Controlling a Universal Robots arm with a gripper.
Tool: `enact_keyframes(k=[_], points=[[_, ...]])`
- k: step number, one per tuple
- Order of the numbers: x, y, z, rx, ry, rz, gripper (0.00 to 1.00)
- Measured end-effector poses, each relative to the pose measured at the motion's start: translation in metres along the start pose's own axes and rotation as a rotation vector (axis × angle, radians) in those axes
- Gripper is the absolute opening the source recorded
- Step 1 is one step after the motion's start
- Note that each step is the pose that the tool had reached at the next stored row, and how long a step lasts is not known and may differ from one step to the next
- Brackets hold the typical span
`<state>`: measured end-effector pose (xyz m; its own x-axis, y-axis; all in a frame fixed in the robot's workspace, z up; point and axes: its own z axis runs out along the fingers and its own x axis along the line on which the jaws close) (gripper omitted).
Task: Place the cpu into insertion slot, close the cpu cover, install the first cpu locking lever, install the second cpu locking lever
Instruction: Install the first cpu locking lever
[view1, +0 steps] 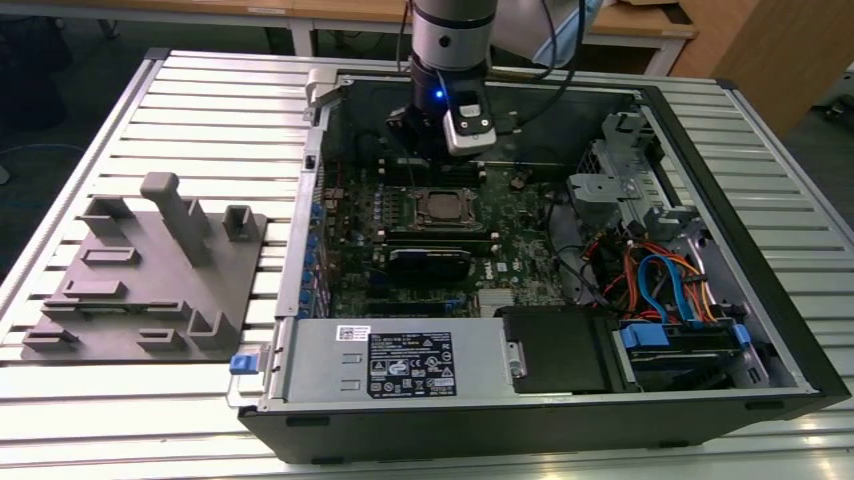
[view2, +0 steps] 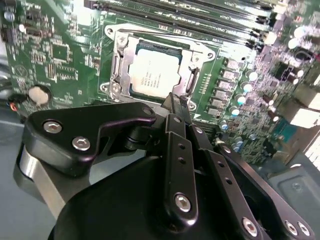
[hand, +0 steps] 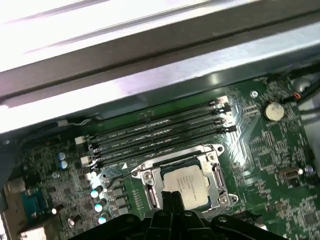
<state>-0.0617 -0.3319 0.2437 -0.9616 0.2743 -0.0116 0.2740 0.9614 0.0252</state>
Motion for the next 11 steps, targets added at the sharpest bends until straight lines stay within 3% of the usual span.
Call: enact_keyframes(k=[11], points=[[0.0000,0.0000,0.0004,-0.0021,0.0048,-0.188,0.10]])
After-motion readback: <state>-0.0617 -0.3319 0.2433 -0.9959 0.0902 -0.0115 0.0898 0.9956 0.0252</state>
